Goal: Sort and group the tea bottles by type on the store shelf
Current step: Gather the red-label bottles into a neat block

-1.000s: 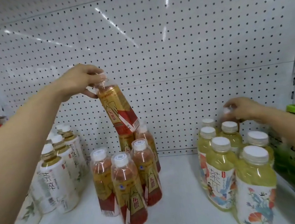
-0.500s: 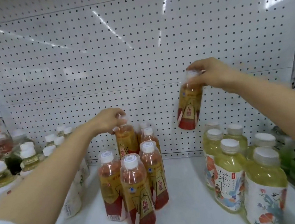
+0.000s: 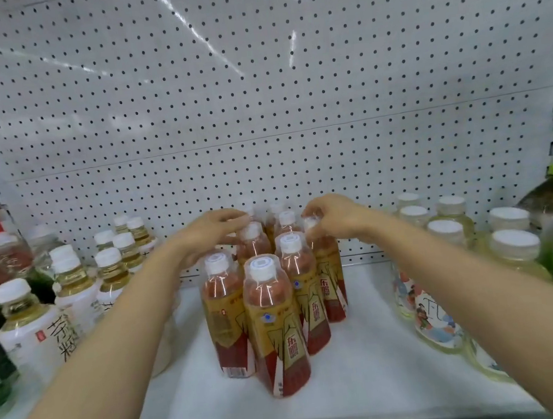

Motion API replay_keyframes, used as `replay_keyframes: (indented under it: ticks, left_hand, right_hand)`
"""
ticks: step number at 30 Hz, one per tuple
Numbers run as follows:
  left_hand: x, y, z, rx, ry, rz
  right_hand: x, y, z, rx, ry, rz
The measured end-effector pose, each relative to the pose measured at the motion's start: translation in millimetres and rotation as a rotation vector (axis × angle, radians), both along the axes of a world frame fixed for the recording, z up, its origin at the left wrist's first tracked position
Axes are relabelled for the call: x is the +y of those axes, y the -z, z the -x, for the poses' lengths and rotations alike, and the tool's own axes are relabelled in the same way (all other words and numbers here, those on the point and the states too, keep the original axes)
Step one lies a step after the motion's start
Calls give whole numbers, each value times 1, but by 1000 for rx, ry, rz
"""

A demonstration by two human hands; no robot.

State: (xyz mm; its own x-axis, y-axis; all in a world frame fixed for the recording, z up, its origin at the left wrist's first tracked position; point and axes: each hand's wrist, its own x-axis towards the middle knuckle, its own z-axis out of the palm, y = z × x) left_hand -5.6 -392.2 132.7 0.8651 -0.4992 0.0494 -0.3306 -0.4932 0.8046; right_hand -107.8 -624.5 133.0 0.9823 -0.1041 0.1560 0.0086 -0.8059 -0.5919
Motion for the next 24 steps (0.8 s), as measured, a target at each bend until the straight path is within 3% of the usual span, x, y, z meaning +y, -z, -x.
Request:
replay_keyframes:
  ticks: [4,6,9,12,18,24]
  left_hand:
    - [37,40,44,263,-55,484]
    - [52,85,67,288,-11,570]
    - [55,145,92,213,45,582]
    - [45,169,97,81,39,542]
    - [12,170,103,23,86,425]
    - [-16,172,111,-31,127,455]
  right_hand:
    - [1,24,12,-147,72,-207]
    - [3,44,22,-176,77,-405]
    - [12,82,33,-142,53,-675]
    - [25,117,32,-171,104,-801]
    - [24,148,12,-248,200,-771]
    - [29,131,34,-234,197,-771]
